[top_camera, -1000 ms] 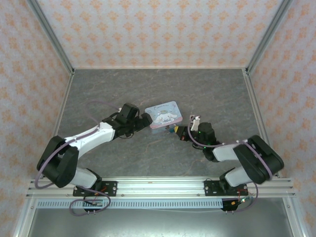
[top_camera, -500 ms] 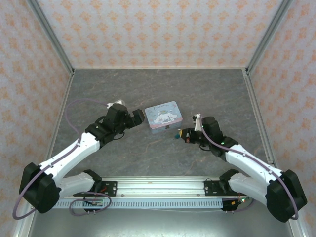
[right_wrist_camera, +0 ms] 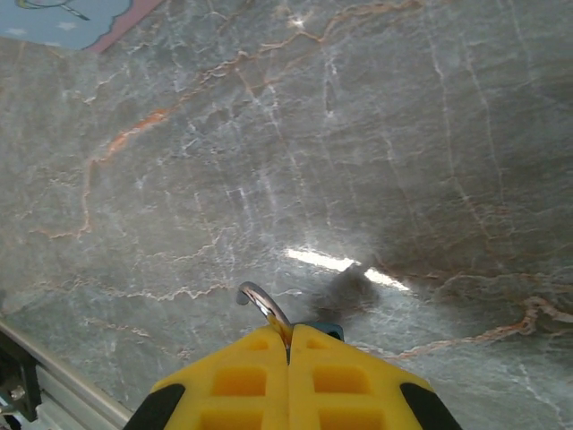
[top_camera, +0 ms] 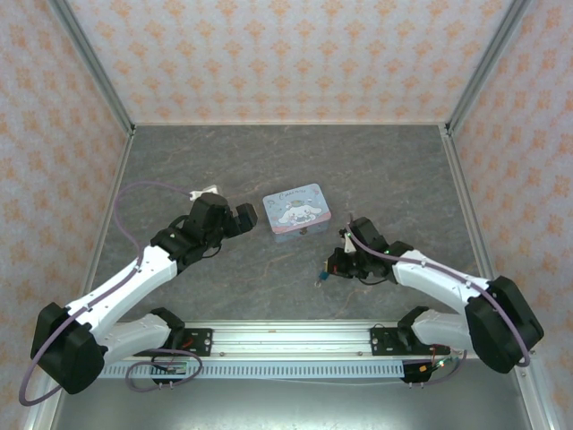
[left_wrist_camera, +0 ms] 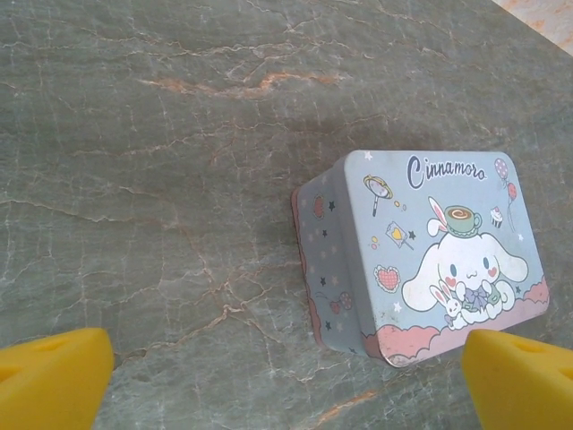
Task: Unlock the padlock with the key
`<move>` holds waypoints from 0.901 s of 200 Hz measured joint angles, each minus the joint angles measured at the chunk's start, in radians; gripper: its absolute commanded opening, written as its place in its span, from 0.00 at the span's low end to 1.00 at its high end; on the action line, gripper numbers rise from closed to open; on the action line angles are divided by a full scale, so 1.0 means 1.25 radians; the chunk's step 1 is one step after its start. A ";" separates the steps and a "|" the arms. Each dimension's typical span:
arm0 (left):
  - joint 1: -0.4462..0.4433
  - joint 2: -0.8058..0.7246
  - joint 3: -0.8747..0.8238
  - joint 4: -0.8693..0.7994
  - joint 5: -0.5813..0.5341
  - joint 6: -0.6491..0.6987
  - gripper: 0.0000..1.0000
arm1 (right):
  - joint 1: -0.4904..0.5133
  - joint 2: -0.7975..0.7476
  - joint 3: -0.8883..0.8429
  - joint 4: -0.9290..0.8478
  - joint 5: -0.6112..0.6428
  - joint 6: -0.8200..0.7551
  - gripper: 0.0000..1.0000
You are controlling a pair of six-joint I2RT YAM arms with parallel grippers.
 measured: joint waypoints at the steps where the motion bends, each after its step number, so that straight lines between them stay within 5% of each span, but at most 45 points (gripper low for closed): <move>1: 0.000 0.000 0.000 0.000 0.000 0.000 1.00 | 0.000 0.001 0.000 0.000 0.000 0.000 0.00; 52: 0.000 0.000 -0.001 -0.006 -0.004 0.003 1.00 | 0.000 0.062 0.003 0.045 0.045 0.005 0.00; 109: 0.000 -0.008 0.000 -0.039 -0.069 0.006 1.00 | 0.001 0.053 0.003 0.059 0.120 -0.013 0.28; 180: 0.000 -0.126 -0.001 -0.057 -0.260 0.054 1.00 | -0.023 -0.100 0.056 -0.001 0.280 -0.091 0.40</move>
